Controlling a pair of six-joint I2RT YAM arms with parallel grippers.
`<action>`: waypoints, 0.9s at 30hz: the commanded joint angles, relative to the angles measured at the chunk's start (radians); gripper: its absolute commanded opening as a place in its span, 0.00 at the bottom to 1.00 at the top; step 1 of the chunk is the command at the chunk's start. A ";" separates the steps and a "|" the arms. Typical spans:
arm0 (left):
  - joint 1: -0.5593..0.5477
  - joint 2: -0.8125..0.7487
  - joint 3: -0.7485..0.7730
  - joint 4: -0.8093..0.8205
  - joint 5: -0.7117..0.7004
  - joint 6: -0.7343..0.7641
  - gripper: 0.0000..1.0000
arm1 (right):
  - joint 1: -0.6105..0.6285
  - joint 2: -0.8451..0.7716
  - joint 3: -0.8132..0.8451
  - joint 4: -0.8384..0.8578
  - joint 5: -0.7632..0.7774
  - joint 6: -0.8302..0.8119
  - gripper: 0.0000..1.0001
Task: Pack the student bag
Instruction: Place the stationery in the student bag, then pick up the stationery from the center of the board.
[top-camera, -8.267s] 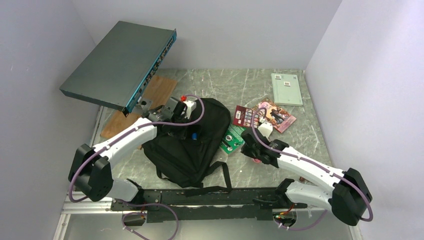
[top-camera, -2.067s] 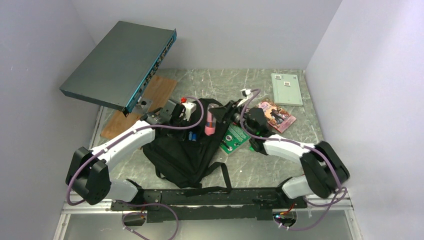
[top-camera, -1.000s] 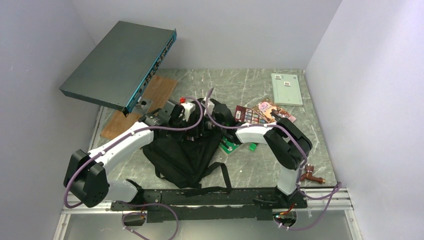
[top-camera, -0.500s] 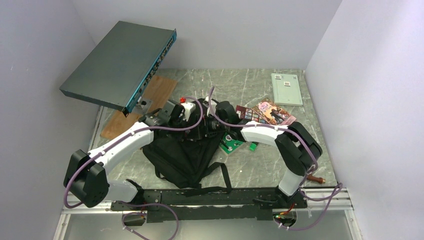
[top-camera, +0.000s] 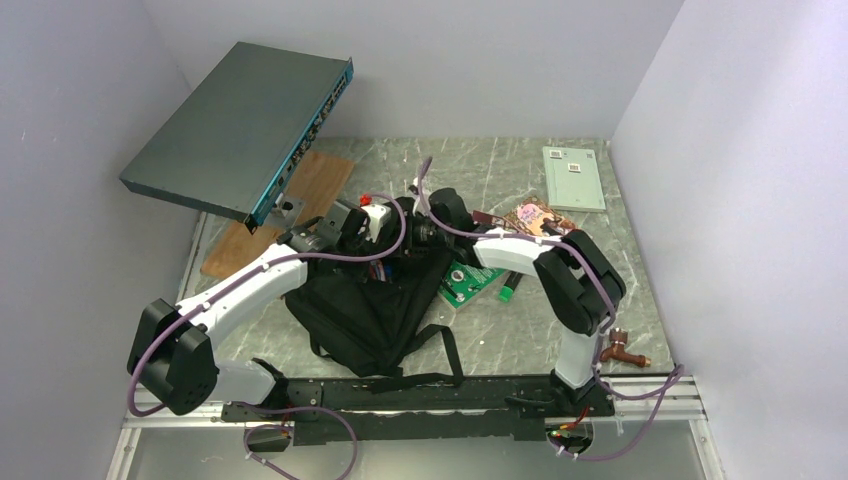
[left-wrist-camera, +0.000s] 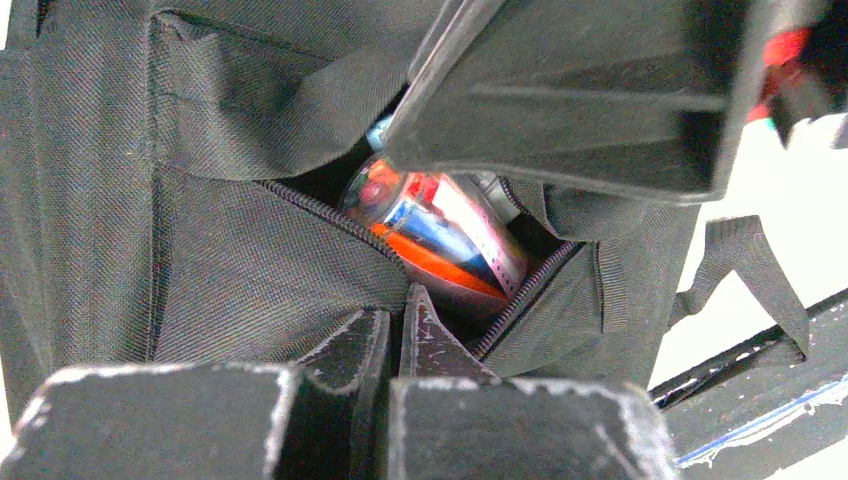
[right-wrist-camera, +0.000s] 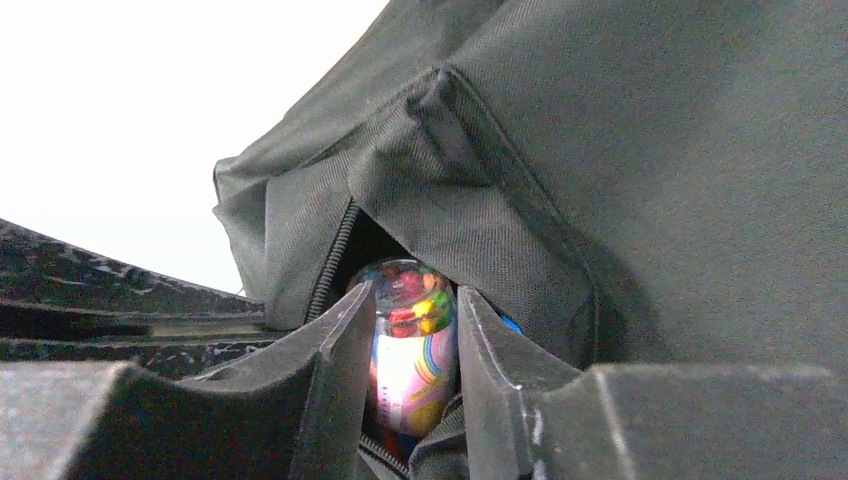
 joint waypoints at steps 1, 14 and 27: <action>-0.005 -0.042 0.013 0.042 -0.003 0.014 0.00 | 0.054 0.049 0.000 0.100 -0.059 0.066 0.36; -0.004 -0.047 0.013 0.049 0.007 0.012 0.00 | 0.104 -0.037 -0.023 -0.064 0.013 -0.033 0.24; -0.005 -0.050 0.018 0.045 0.009 0.013 0.00 | -0.081 -0.398 -0.115 -0.378 0.379 -0.224 0.46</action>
